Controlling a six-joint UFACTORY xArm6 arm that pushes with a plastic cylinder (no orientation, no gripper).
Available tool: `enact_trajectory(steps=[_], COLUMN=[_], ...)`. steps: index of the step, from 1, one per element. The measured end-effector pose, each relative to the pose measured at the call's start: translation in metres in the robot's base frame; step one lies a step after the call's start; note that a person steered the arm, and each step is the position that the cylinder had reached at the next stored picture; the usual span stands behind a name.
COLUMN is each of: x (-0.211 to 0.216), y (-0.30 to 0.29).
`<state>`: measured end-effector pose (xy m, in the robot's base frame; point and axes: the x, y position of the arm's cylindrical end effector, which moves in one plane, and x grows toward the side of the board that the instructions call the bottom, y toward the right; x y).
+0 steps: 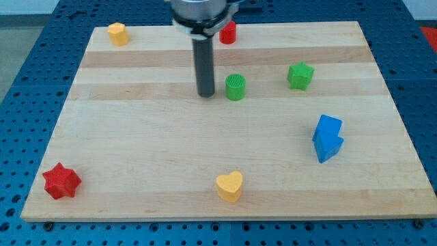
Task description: Move green circle closer to the green star
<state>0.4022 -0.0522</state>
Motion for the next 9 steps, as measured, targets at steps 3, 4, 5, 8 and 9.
enact_trajectory(steps=[3,4,5,8,9], x=[-0.005,-0.008,-0.018,-0.026,-0.028], y=[0.049,0.049,0.045,0.113,0.117])
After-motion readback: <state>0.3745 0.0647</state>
